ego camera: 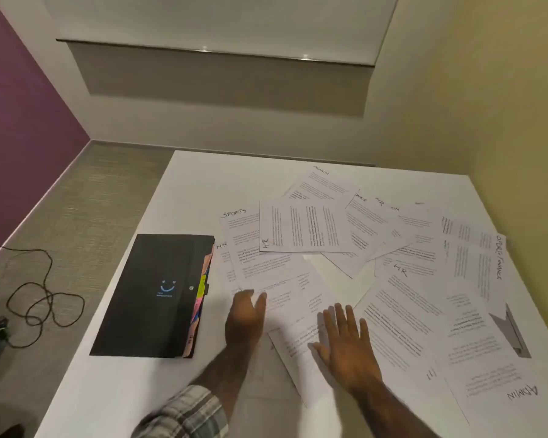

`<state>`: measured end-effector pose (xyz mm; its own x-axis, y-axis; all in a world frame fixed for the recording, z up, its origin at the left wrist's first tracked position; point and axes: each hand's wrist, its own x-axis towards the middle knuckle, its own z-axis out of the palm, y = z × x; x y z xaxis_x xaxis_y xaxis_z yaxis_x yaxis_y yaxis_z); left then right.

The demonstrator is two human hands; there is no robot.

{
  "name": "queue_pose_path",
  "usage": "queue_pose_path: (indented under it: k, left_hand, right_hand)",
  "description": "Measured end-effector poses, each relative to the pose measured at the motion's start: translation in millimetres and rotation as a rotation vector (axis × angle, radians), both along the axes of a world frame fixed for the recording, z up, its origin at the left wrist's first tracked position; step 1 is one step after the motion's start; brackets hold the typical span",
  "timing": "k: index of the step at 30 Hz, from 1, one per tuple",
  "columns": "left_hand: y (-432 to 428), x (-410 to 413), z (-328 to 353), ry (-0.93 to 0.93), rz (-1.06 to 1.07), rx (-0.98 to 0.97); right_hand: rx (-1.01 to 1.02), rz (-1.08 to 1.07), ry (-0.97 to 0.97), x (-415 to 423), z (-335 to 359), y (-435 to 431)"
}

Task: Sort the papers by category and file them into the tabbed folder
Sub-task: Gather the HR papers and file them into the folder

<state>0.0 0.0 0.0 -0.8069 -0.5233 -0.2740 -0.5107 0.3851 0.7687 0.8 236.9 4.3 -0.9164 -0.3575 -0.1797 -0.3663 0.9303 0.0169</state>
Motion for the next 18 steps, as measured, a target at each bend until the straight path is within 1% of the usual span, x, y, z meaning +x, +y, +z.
queue_pose_path:
  k: [1,2,3,4,8,11,12,14,16,18]
  left_hand:
    - [-5.1,-14.2,-1.7,0.045,0.061,0.052]
    - [-8.9,-26.2,3.0,0.051,0.115,0.112]
    - [-12.5,-42.2,5.0,0.063,0.16,0.138]
    - [-16.7,-59.3,12.2,0.02,0.183,0.146]
    - [-26.0,-117.9,1.2,0.012,0.182,0.069]
    - [-31.6,-150.5,-17.0,-0.106,0.14,0.035]
    - [-31.5,-158.1,-19.9,-0.151,0.125,0.046]
    - [-32.2,-172.1,-24.9,-0.202,0.117,-0.003]
    - [-30.5,-183.5,-27.7,-0.26,0.121,-0.089]
    - [-29.4,-190.8,-29.5,-0.288,0.151,-0.116]
  right_hand:
    - [-0.006,0.006,-0.003,-1.8,-1.1,-4.8]
    - [0.002,-0.015,-0.044,-5.4,5.1,-9.9]
    - [0.005,0.013,-0.047,-9.6,6.0,-14.8]
    - [0.015,0.01,-0.065,-11.9,12.1,-19.8]
    - [-0.064,0.088,-0.063,-33.5,12.5,-28.4]
    - [-0.196,0.103,-0.021,-47.3,14.7,-30.4]
    - [-0.246,0.087,0.0,-51.4,17.5,-30.9]
    - [-0.337,0.029,0.046,-58.6,22.1,-32.6]
    - [-0.394,0.009,0.06,-63.0,24.0,-30.9]
    - [-0.417,0.047,0.056,-65.7,24.3,-25.8]
